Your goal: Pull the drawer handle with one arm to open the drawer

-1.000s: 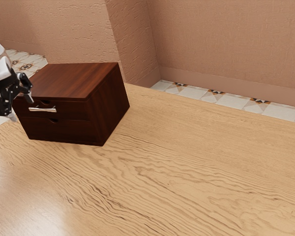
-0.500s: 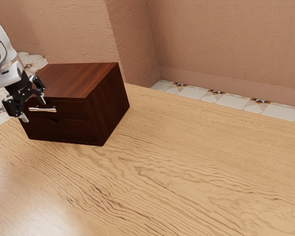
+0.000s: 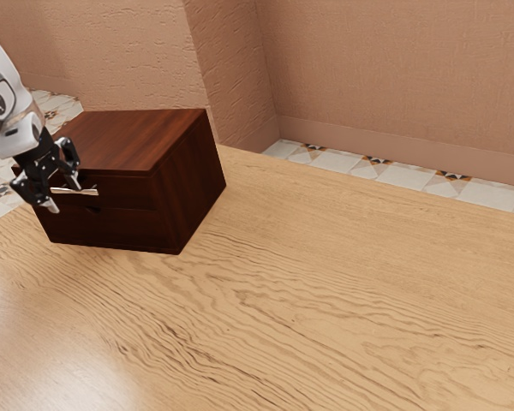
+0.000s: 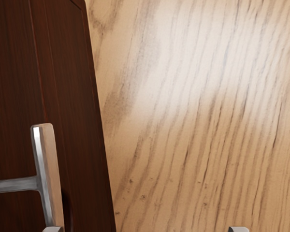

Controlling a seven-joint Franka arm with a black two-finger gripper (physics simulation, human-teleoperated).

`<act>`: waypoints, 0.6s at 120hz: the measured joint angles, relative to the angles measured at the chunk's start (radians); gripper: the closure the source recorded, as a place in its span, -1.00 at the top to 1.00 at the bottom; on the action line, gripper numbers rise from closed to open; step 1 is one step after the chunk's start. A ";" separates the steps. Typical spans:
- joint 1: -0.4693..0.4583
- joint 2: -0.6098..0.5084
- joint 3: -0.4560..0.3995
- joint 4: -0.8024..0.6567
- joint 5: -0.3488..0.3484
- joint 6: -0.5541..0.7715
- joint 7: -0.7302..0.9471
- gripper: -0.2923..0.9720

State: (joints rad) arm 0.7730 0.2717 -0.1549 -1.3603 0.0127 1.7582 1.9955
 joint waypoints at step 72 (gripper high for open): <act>0.000 -0.011 0.000 -0.048 -0.003 0.059 0.020 -0.06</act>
State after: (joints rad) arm 0.7729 0.2604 -0.1546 -1.4084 0.0096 1.8172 2.0152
